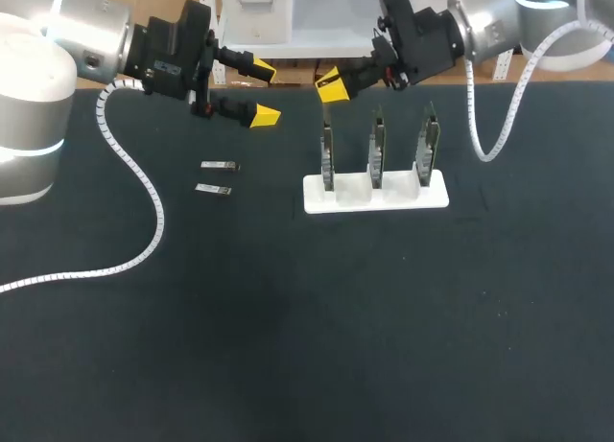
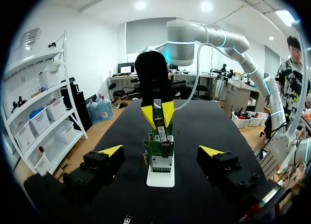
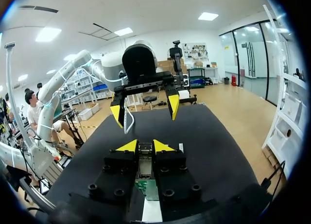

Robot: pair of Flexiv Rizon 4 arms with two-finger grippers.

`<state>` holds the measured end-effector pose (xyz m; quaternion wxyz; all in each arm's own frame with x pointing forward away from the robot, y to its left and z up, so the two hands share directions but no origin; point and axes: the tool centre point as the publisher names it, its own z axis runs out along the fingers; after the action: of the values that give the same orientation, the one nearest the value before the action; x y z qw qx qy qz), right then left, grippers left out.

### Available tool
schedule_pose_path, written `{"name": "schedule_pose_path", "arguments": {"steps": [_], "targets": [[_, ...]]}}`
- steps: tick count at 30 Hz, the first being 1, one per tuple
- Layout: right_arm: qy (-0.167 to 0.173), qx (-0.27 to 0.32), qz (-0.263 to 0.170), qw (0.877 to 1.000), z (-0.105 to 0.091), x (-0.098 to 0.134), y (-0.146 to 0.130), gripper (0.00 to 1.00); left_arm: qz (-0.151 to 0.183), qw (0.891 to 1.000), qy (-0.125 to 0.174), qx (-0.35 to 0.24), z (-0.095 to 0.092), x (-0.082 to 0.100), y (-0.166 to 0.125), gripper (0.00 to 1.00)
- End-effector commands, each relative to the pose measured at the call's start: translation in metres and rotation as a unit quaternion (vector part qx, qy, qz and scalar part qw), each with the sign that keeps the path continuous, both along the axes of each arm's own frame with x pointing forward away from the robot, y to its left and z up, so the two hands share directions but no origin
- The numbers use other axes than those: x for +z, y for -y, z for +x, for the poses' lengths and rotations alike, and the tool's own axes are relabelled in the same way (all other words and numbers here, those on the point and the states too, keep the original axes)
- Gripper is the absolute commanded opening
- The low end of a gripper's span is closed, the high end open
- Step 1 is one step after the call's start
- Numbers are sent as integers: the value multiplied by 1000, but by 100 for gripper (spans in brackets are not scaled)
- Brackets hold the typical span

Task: Pick up the optical module with the left hand, and insert it into the network port with the right hand.

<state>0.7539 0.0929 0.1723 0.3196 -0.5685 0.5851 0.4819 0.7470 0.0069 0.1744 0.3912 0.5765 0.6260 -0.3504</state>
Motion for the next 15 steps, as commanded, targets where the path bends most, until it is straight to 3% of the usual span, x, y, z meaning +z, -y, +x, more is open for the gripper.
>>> {"name": "schedule_pose_path", "arguments": {"steps": [1,5,15], "targets": [[-1,-3,-4,1000,-3,-4,-1,0,2,1000,-1,2,0,0,1,100],[-3,2,-7,1000,-4,-5,-3,0,2,1000,-1,2,0,0,1,100],[32,-3,2,999,-7,17,2,0,2,1000,-1,2,0,0,1,100]]}}
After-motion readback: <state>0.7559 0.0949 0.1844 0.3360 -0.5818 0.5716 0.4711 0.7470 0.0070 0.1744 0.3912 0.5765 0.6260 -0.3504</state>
